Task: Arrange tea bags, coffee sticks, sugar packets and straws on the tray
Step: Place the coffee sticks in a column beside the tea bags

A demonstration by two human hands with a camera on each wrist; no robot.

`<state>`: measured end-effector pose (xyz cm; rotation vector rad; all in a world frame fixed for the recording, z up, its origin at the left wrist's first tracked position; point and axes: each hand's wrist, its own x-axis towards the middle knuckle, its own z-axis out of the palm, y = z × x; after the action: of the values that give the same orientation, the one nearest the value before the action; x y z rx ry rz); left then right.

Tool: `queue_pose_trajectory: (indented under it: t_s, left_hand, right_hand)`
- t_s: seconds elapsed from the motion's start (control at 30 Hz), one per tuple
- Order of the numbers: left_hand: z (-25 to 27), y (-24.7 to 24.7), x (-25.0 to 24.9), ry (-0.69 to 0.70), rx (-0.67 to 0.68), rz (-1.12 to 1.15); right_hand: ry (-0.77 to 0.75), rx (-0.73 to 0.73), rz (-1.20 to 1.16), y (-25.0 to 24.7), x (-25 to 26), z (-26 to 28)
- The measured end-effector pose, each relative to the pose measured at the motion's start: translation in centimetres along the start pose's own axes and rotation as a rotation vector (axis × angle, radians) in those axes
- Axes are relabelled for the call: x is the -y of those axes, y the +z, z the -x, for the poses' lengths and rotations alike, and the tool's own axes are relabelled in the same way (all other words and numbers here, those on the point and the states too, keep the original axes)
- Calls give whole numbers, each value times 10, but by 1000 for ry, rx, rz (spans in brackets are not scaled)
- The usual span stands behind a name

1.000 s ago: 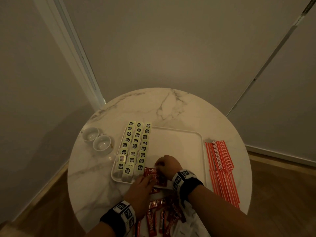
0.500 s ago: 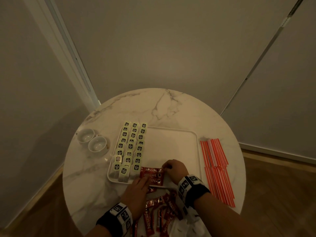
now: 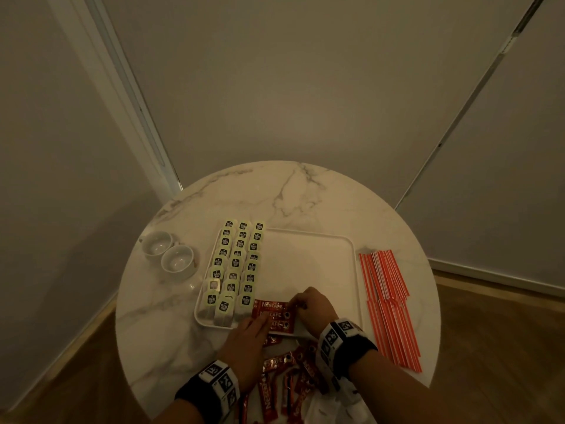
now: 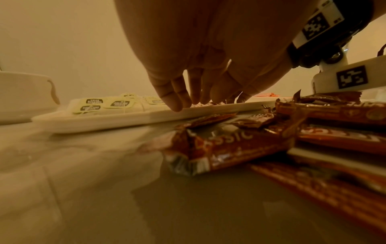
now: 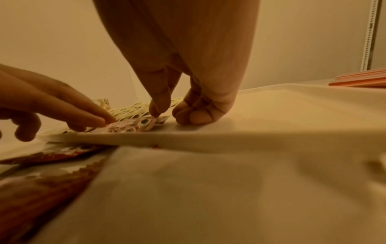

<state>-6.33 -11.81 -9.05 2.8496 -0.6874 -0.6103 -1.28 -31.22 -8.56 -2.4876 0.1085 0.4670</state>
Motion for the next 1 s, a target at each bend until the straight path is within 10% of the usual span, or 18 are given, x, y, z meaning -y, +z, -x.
queue_pose_trajectory:
  t_s: [1.0]
  left_hand:
    - [6,-4,-2,-17,26,25]
  right_hand:
    - [-47,6,-26,4,10,5]
